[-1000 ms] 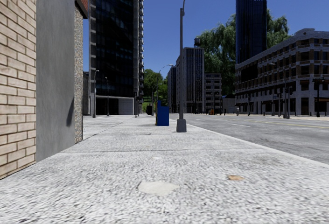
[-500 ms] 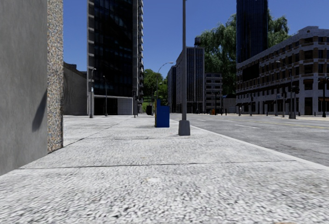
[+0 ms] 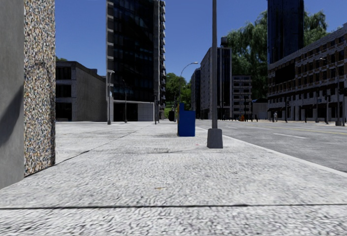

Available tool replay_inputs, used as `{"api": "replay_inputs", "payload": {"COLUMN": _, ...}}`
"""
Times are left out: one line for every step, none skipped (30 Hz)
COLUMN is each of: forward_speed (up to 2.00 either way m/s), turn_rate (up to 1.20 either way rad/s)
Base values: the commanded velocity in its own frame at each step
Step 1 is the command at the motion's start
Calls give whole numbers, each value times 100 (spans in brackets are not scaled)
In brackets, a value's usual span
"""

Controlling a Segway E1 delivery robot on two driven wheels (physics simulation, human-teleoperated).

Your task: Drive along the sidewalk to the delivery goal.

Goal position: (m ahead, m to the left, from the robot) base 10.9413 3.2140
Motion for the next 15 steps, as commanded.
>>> {"api": "replay_inputs", "payload": {"forward_speed": 200, "turn_rate": 38}}
{"api": "replay_inputs", "payload": {"forward_speed": 200, "turn_rate": 38}}
{"api": "replay_inputs", "payload": {"forward_speed": 200, "turn_rate": 38}}
{"api": "replay_inputs", "payload": {"forward_speed": 200, "turn_rate": 38}}
{"api": "replay_inputs", "payload": {"forward_speed": 200, "turn_rate": 38}}
{"api": "replay_inputs", "payload": {"forward_speed": 200, "turn_rate": 38}}
{"api": "replay_inputs", "payload": {"forward_speed": 200, "turn_rate": 38}}
{"api": "replay_inputs", "payload": {"forward_speed": 200, "turn_rate": 38}}
{"api": "replay_inputs", "payload": {"forward_speed": 200, "turn_rate": 38}}
{"api": "replay_inputs", "payload": {"forward_speed": 200, "turn_rate": 38}}
{"api": "replay_inputs", "payload": {"forward_speed": 200, "turn_rate": 38}}
{"api": "replay_inputs", "payload": {"forward_speed": 200, "turn_rate": 38}}
{"api": "replay_inputs", "payload": {"forward_speed": 200, "turn_rate": 38}}
{"api": "replay_inputs", "payload": {"forward_speed": 200, "turn_rate": 38}}
{"api": "replay_inputs", "payload": {"forward_speed": 200, "turn_rate": 38}}
